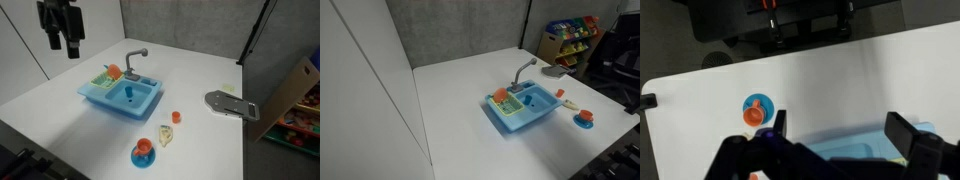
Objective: Put the bottle on the sink
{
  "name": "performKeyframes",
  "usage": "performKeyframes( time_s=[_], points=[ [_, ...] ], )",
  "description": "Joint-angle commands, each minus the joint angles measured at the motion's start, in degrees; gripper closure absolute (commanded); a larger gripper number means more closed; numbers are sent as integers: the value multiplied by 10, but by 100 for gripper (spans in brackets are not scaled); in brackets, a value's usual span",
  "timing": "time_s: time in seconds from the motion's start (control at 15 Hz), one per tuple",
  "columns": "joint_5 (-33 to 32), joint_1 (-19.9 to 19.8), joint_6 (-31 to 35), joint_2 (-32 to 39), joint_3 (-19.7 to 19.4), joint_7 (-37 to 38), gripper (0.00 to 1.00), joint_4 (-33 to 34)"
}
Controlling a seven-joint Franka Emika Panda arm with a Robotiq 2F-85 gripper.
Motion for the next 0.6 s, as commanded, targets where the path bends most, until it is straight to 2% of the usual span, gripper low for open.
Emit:
performKeyframes(
  time_s=[0.0, 0.53],
  points=[
    [-1, 4, -1, 0, -4, 0, 0, 1],
    [-1, 4, 2, 4, -1, 15, 0, 6]
  ],
)
